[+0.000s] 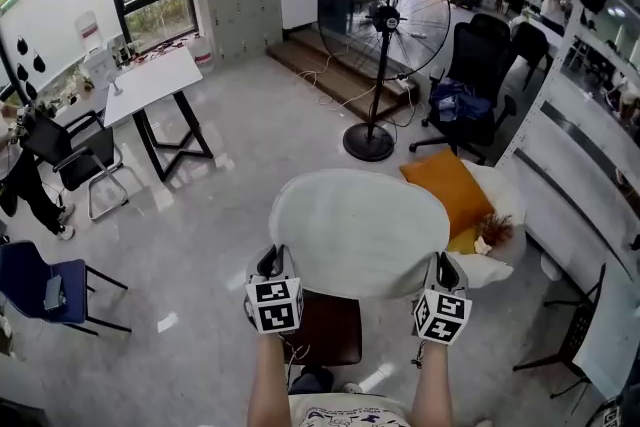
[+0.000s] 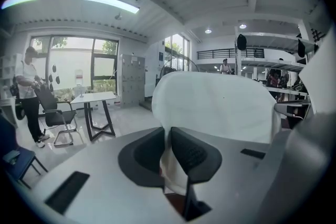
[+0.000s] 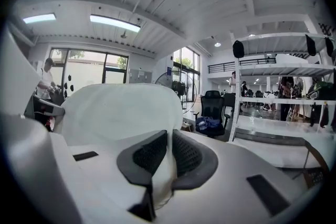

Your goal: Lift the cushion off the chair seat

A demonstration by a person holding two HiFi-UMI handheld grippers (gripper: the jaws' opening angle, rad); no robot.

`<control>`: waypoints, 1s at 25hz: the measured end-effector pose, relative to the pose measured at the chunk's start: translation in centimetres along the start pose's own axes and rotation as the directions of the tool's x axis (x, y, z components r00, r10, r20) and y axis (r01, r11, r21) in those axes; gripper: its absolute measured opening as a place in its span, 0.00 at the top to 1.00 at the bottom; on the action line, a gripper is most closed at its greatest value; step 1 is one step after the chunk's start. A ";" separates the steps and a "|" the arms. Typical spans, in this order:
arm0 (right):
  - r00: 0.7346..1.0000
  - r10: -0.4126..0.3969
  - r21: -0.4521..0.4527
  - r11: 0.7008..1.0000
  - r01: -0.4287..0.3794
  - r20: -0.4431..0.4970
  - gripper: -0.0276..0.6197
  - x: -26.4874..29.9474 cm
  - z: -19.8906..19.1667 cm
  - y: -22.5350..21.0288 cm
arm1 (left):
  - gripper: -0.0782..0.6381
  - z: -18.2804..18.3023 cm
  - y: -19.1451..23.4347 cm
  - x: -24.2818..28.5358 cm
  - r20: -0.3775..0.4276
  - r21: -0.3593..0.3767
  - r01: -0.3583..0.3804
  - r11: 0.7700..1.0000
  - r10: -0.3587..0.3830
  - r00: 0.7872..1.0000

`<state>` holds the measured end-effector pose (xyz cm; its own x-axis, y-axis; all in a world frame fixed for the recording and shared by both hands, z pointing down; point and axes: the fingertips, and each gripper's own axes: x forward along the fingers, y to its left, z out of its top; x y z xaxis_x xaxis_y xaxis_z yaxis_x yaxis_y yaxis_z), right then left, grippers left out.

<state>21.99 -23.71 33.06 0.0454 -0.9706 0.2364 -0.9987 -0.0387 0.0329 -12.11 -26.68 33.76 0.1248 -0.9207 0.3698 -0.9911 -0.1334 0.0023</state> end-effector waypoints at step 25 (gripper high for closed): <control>0.999 -0.002 0.014 1.000 0.001 0.053 0.89 -2.4 1.1 1.0 | 0.81 0.6 0.9 -2.8 0.038 0.007 -0.004 1.000 0.004 0.999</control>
<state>20.82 -21.73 31.45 0.0460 -0.9817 0.1846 -0.9989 -0.0431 0.0194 -13.32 -24.49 32.18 0.1229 -0.9346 0.3338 -0.9912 -0.1323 -0.0054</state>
